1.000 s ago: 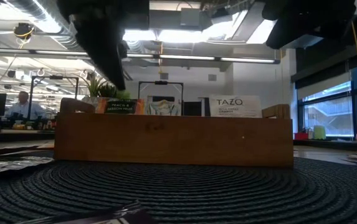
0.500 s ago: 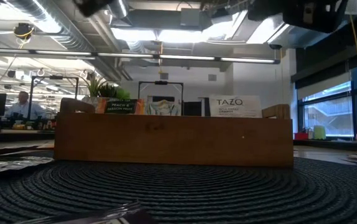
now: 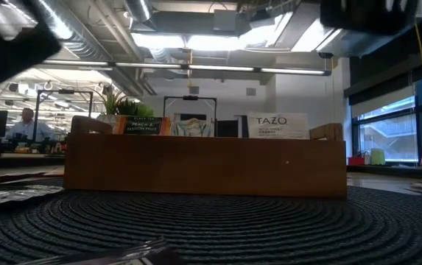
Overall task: Pick & Place Tea
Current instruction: Put the violet tea bag into the middle slot of the wooden organizer
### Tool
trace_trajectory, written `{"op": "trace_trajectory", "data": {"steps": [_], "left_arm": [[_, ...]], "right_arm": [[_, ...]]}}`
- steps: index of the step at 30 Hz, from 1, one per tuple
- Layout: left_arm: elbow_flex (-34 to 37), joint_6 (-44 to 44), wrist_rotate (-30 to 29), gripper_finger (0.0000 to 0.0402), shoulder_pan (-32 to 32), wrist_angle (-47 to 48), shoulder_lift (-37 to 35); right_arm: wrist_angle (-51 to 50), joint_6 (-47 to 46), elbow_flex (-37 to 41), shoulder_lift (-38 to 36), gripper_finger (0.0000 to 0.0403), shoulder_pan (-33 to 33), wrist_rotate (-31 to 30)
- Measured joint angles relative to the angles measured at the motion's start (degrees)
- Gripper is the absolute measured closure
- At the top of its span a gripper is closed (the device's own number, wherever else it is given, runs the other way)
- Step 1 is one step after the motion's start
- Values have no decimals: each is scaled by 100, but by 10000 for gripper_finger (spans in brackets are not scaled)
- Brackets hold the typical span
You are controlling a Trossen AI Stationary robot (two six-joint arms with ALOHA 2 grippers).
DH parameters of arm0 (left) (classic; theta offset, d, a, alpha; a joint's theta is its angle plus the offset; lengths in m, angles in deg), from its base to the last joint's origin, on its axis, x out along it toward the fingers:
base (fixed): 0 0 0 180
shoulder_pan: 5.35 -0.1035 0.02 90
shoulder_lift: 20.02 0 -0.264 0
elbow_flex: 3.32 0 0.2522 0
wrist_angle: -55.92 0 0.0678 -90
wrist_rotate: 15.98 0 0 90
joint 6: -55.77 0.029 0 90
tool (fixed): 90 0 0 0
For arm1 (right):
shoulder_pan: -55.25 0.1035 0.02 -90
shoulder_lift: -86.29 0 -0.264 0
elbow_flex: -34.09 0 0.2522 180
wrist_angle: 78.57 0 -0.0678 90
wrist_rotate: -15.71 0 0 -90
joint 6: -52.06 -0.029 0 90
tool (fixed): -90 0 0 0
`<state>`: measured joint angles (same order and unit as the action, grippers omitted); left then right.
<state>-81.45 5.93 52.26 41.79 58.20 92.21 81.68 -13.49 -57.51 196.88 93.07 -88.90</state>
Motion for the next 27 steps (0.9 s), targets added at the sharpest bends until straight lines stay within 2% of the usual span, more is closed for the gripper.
{"op": "trace_trajectory", "data": {"steps": [10,23,27], "left_arm": [[-195,-226,-116,316,42,136,514],[-208,-447,78,318,-46,523,719],[-208,-449,40,316,-51,545,719]], "right_arm": [[610,-433,0,526,260,-4,247],[806,-481,-7,611,259,-4,91],[721,-626,-7,611,240,-4,168]]}}
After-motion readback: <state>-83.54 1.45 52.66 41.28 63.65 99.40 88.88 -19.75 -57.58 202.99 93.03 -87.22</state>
